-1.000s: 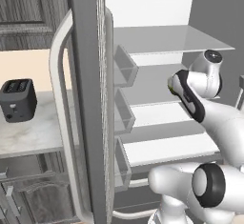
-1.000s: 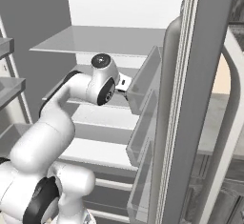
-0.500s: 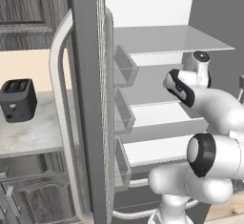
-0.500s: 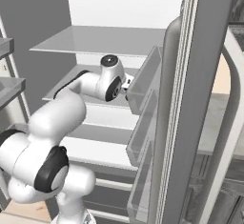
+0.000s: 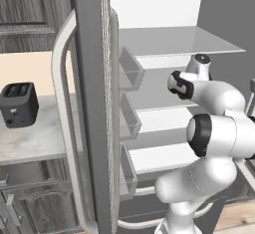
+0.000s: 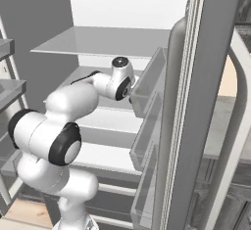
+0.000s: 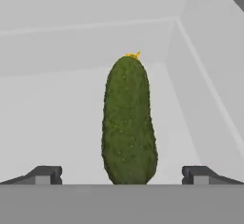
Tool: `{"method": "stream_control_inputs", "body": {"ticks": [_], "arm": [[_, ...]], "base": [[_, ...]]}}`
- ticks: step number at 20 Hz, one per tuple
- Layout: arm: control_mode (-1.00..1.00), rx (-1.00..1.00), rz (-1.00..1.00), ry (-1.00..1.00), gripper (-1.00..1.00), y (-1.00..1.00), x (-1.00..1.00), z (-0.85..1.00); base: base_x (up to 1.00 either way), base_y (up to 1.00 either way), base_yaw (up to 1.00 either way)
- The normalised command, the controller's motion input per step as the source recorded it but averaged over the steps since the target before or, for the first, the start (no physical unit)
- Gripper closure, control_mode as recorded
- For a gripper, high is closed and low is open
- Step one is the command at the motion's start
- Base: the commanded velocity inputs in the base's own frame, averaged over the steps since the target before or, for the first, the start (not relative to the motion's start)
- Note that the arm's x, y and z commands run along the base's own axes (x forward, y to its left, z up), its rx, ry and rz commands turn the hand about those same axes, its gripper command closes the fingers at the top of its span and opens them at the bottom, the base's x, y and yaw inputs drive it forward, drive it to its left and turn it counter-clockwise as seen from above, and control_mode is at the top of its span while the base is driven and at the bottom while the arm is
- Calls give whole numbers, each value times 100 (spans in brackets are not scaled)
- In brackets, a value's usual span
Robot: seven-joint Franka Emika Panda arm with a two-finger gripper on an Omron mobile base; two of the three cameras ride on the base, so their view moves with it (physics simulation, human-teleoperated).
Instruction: Place one cucumber and one chicken drumstick in each tupperware on the nearby counter, to pack two identical lunches.
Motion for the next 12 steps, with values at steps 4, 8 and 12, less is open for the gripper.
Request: {"method": "stream_control_inputs", "body": {"ticks": [4, 8, 12], "arm": [[-100, 0, 0, 0, -100, -9, 48, -8], [-100, -1, 0, 2, -100, -6, 20, -31], [-100, -4, 0, 5, -100, 0, 2, -40]], "base": [[0, 0, 0], [0, 0, 0], [0, 0, 0]]}}
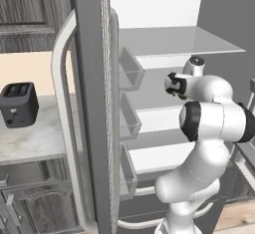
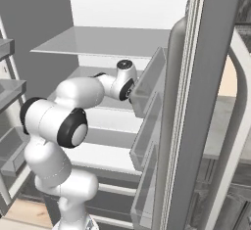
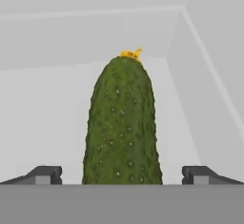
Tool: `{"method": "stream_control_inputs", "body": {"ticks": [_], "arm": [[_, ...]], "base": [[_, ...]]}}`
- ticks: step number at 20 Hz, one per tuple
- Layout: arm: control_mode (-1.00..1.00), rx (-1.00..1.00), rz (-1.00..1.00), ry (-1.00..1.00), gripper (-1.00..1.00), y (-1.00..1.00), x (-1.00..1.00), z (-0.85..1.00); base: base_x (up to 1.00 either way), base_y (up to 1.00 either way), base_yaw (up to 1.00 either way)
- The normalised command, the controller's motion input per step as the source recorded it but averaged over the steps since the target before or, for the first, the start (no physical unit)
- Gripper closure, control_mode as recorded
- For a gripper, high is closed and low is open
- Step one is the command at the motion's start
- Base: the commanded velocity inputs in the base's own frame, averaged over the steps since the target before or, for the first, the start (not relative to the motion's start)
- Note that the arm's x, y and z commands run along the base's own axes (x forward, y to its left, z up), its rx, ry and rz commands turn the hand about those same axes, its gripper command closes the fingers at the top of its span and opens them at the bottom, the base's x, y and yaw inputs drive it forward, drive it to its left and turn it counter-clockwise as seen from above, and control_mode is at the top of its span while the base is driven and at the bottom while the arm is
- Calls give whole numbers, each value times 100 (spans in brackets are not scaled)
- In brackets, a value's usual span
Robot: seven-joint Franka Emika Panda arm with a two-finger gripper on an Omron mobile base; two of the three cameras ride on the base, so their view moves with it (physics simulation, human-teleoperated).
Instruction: Place one cucumber and one chicken drumstick in each tupperware on the nearby counter, to pack two identical lunches.
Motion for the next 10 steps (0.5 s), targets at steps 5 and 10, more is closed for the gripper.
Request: {"method": "stream_control_inputs", "body": {"ticks": [5, 10], "arm": [[-100, -5, 0, 2, 100, 1, 13, -30], [-100, 0, 0, 0, 100, 0, 0, 0]], "base": [[0, 0, 0], [0, 0, 0]]}}
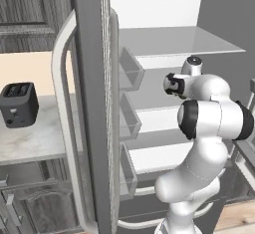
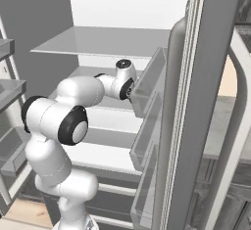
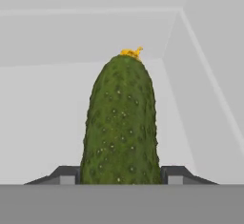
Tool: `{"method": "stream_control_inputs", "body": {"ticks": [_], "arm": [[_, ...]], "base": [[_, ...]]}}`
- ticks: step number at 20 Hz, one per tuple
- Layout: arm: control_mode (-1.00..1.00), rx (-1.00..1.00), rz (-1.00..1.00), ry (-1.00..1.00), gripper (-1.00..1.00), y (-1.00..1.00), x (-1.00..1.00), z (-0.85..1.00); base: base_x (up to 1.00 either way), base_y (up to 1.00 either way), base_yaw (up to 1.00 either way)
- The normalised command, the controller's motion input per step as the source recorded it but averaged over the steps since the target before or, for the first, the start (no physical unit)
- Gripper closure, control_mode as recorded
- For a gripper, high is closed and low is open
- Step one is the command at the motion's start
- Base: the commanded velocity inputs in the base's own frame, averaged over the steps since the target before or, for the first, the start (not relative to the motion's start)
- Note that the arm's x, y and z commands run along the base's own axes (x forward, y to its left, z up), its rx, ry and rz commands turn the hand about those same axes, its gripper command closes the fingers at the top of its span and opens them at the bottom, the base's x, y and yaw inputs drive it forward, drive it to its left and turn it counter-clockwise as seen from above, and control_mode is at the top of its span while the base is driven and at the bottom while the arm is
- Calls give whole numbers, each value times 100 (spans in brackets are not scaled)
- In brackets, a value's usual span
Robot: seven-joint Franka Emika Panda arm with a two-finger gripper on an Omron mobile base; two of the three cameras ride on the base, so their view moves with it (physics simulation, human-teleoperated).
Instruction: Place one cucumber and one chicken drumstick in each tupperware on the nearby counter, to pack two identical lunches.
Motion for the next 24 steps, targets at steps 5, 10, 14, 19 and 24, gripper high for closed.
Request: {"method": "stream_control_inputs", "body": {"ticks": [5, 10, 14, 19, 24], "arm": [[-100, 0, -1, -2, 100, 7, -49, 42], [-100, 6, -14, 3, 100, 1, -91, 79], [-100, 2, -8, -5, 100, 0, -100, 58], [-100, -1, -3, -23, 100, 9, -100, 55], [100, -3, 0, -18, 100, 29, -80, 14]], "base": [[0, 0, 0], [0, 0, 0], [0, 0, 0], [0, 0, 0], [-20, 9, 0]]}}
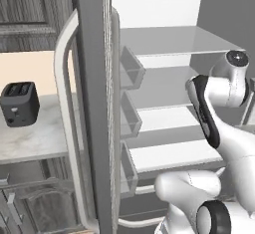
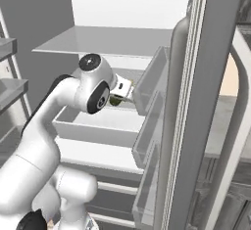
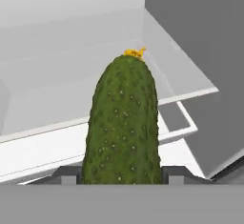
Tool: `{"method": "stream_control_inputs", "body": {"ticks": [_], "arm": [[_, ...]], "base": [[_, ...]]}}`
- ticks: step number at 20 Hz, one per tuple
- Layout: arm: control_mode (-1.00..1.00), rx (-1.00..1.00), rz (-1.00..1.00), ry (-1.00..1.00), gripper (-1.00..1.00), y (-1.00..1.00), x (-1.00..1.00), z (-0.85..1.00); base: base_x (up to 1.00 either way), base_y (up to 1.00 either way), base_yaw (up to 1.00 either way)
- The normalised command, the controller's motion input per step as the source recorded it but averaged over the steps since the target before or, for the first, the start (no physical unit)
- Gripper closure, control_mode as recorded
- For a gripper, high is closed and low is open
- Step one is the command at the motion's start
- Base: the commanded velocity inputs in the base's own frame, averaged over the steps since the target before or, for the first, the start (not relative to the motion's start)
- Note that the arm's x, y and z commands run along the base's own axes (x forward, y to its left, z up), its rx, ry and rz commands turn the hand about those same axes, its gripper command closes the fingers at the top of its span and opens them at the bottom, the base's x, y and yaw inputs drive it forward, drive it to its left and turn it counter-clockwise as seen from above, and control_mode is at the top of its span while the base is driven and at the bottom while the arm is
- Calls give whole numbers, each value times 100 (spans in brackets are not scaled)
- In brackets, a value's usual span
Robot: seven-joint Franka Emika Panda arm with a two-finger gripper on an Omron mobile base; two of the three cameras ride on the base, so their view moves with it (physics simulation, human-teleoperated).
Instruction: Place one cucumber and one chicken drumstick in each tupperware on the nearby counter, to pack two identical lunches.
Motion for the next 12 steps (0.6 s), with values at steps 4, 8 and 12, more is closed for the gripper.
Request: {"method": "stream_control_inputs", "body": {"ticks": [4, 8, 12], "arm": [[100, 0, 0, 0, 100, 0, 0, 0], [100, 0, 0, 0, 100, 0, 0, 0], [100, 0, 0, 0, 100, 0, 0, 0]], "base": [[-100, 63, 1], [-100, 74, 0], [-100, 91, 0]]}}
